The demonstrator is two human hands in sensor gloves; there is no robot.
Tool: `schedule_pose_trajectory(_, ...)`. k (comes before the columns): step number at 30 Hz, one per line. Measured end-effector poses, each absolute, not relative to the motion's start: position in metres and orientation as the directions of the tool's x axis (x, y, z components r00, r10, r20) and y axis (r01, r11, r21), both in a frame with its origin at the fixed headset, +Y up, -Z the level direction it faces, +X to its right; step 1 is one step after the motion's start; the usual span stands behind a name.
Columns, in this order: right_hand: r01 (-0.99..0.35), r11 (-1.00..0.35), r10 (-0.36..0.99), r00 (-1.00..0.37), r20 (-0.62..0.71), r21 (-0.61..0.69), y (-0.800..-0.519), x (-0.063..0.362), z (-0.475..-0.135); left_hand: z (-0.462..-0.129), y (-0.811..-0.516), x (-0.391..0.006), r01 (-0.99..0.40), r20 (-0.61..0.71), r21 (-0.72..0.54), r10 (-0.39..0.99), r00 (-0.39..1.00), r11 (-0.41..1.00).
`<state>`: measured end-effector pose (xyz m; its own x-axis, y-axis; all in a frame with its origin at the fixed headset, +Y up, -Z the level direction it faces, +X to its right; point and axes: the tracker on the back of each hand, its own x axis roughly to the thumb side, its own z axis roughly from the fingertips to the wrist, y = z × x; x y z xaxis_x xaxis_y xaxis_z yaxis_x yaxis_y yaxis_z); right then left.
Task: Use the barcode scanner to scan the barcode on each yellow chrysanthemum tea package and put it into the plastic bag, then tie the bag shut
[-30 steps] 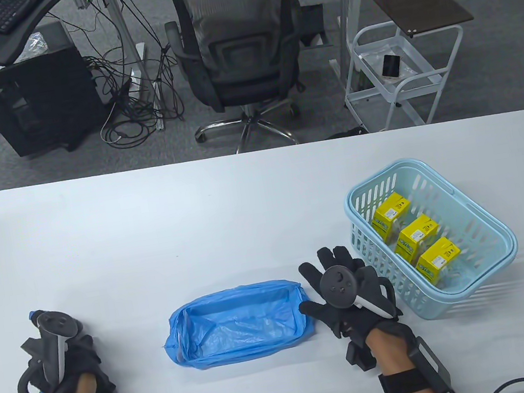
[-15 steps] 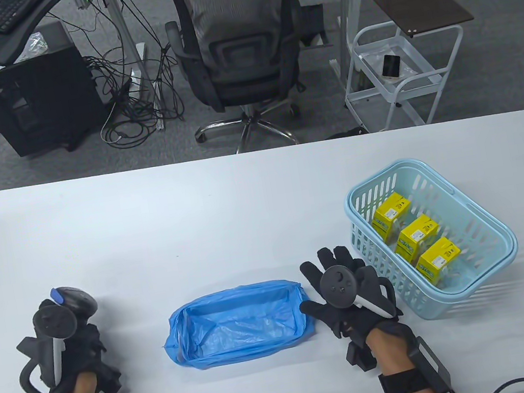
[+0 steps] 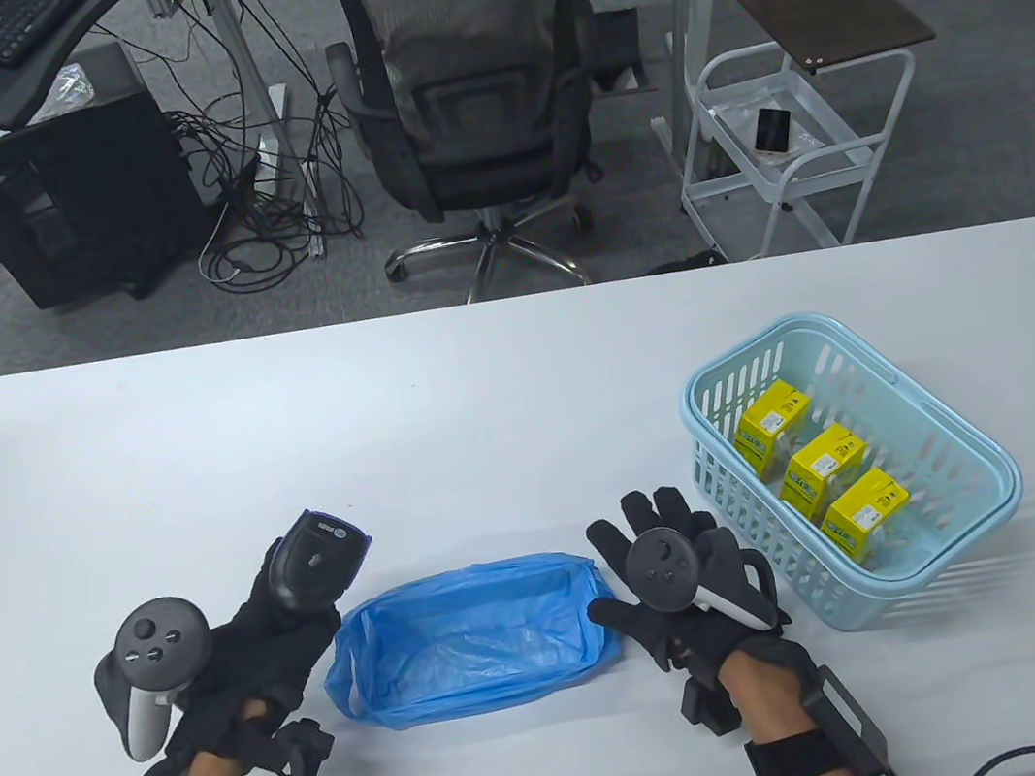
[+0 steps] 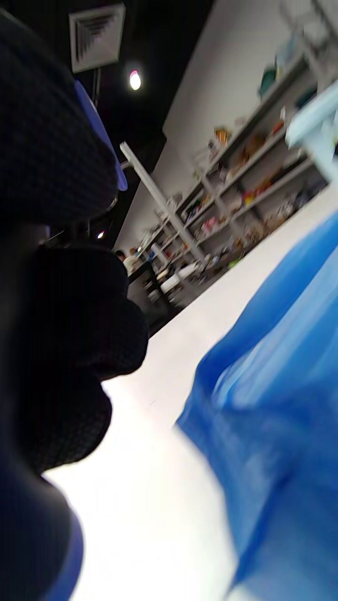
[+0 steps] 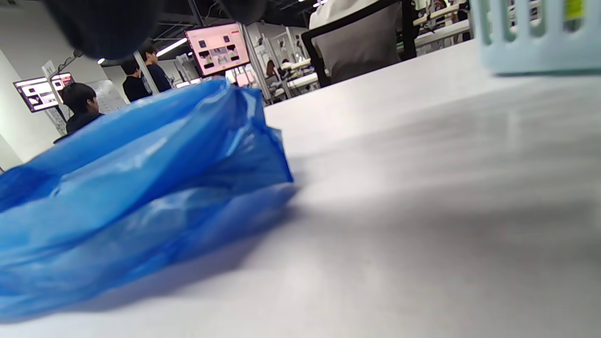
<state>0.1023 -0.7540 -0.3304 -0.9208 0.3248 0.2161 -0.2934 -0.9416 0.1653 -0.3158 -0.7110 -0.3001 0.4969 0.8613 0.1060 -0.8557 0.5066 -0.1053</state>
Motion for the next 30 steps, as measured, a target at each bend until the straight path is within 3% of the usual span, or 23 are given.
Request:
schedule_pose_trajectory(5, -0.264, -0.949, 0.3, -0.927, 0.226, 0.174, -0.756, 0.098, -0.33, -0.299, -0.707, -0.315, -0.929, 0.127, -0.197, 0.947, 0.294, 0.315)
schedule_pose_trajectory(10, -0.26, -0.956, 0.287, -0.922, 0.261, 0.133, -0.745, 0.089, -0.329, -0.298, -0.706, -0.311, -0.935, 0.12, -0.265, 0.97, 0.21, 0.235)
schedule_pose_trajectory(13, -0.3, -0.95, 0.312, -0.903, 0.296, 0.087, -0.724, 0.082, -0.33, -0.299, -0.707, -0.31, -0.932, 0.12, -0.274, 0.97, 0.212, 0.237)
schedule_pose_trajectory(17, -0.45, -0.891, 0.447, -0.851, 0.277, 0.056, -0.668, 0.083, -0.342, -0.299, -0.707, -0.31, -0.93, 0.121, -0.28, 0.97, 0.212, 0.238)
schedule_pose_trajectory(21, -0.408, -0.903, 0.392, -0.911, 0.13, -0.135, -0.597, 0.11, -0.368, -0.3, -0.708, -0.308, -0.921, 0.121, -0.291, 0.965, 0.233, 0.258)
schedule_pose_trajectory(24, -0.311, -0.938, 0.322, -0.945, -0.056, -0.156, -0.571, 0.143, -0.395, -0.3, -0.709, -0.306, -0.918, 0.119, -0.297, 0.965, 0.236, 0.261)
schedule_pose_trajectory(27, -0.188, -0.981, 0.192, -0.947, -0.257, -0.044, -0.574, 0.177, -0.421, -0.3, -0.709, -0.306, -0.916, 0.117, -0.308, 0.966, 0.231, 0.257)
schedule_pose_trajectory(30, -0.133, -0.98, 0.073, -0.934, -0.349, 0.149, -0.596, 0.195, -0.44, -0.3, -0.708, -0.306, -0.916, 0.119, -0.313, 0.967, 0.224, 0.25)
